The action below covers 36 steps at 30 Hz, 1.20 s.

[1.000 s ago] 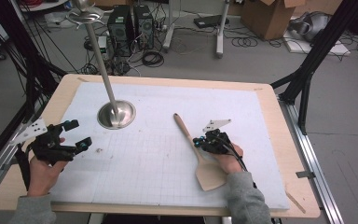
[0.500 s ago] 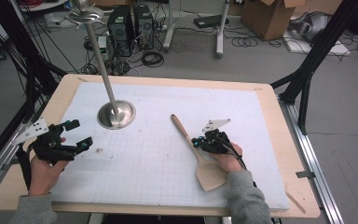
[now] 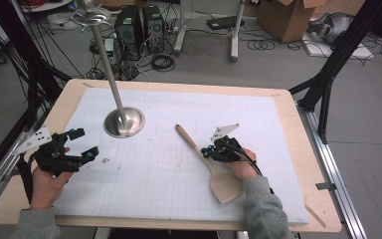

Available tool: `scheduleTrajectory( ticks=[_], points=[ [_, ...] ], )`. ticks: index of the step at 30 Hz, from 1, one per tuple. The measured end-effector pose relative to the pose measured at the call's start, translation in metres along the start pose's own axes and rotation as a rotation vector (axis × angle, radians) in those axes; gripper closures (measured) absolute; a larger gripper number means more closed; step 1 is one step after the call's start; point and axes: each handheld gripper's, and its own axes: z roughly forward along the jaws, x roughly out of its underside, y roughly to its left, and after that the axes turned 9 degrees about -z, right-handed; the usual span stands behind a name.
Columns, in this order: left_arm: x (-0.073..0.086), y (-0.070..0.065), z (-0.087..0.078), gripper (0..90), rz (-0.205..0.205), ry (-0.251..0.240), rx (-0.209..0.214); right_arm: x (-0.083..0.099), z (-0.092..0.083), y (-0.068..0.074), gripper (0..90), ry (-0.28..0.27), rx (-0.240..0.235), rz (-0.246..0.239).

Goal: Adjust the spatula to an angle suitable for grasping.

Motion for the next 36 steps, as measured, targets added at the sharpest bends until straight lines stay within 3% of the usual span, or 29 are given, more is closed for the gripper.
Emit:
scheduleTrajectory(
  ticks=[8, 11, 21, 29, 36],
  points=[
    [0.001, 0.000, 0.000, 1.8, 0.000, 0.003, -0.002, -0.003, 0.004, 0.000, 90.0, -0.009, -0.049, -0.025],
    [0.001, 0.000, 0.001, 1.8, 0.001, 0.007, 0.000, -0.001, 0.005, -0.002, 90.0, -0.020, -0.067, -0.008],
    [0.002, 0.000, 0.002, 1.8, -0.002, 0.011, 0.002, -0.002, 0.005, -0.001, 90.0, -0.023, -0.071, -0.019],
    [0.002, 0.002, -0.001, 1.8, -0.005, 0.006, -0.003, -0.005, 0.000, 0.001, 90.0, -0.004, 0.005, -0.046],
    [0.002, 0.003, -0.002, 1.8, -0.009, 0.003, -0.007, -0.011, -0.025, 0.004, 86.1, -0.076, 0.091, -0.027]
  ],
)
